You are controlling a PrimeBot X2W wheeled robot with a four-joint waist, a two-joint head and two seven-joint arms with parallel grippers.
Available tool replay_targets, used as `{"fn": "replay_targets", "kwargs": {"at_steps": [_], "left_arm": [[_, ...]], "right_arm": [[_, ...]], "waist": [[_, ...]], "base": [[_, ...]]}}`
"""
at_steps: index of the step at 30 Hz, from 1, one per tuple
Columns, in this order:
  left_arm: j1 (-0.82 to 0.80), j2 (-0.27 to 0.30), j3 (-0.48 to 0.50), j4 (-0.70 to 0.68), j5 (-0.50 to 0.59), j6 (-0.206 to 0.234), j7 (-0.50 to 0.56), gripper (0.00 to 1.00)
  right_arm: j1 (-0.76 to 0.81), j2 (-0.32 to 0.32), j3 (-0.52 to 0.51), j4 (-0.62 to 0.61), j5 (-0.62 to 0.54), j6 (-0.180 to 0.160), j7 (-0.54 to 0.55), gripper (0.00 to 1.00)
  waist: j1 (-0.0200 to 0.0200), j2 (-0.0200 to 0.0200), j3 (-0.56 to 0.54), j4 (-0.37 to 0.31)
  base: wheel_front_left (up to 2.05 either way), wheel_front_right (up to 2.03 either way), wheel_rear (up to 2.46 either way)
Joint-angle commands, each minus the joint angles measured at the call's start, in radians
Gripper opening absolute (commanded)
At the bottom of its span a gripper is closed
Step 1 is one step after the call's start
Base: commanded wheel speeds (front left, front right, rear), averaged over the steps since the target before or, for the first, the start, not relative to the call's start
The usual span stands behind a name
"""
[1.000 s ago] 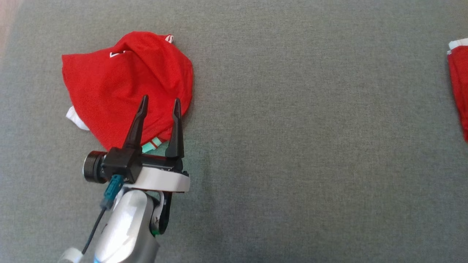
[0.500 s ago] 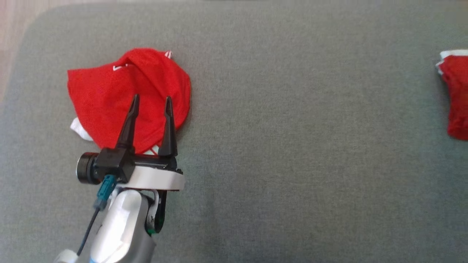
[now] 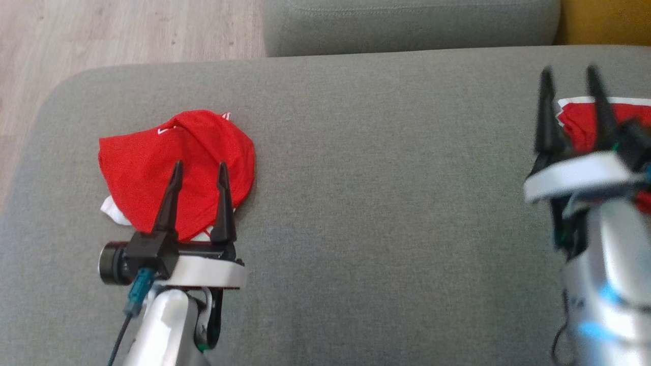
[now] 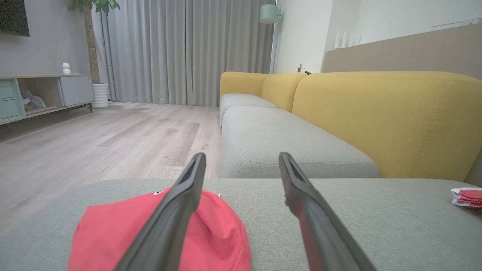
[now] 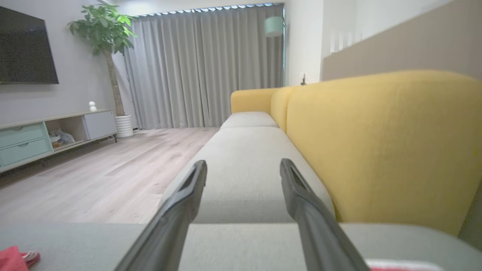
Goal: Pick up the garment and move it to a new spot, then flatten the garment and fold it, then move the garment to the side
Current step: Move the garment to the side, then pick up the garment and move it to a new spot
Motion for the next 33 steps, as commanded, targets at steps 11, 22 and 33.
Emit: {"fn": "replay_targets", "kwargs": {"at_steps": [11, 22, 33], "left_arm": [[0.054, 0.007, 0.004, -0.014, 0.009, -0.006, -0.010, 1.00], [0.053, 0.007, -0.003, -0.018, -0.002, 0.001, -0.010, 1.00], [0.051, 0.007, -0.007, -0.024, 0.001, 0.010, -0.010, 1.00]], "right_arm": [[0.252, 0.053, 0.034, -0.089, 0.076, -0.001, -0.063, 1.00], [0.265, 0.054, 0.052, -0.086, 0.049, -0.001, -0.071, 1.00], [0.308, 0.054, 0.103, -0.118, 0.028, -0.001, -0.071, 1.00]], "waist": [[0.0002, -0.0001, -0.027, 0.008], [0.0002, -0.0001, -0.018, 0.013], [0.0002, -0.0001, -0.025, 0.127]], "base": [[0.00, 0.00, 0.00], [0.00, 0.00, 0.00], [0.00, 0.00, 0.00]]}}
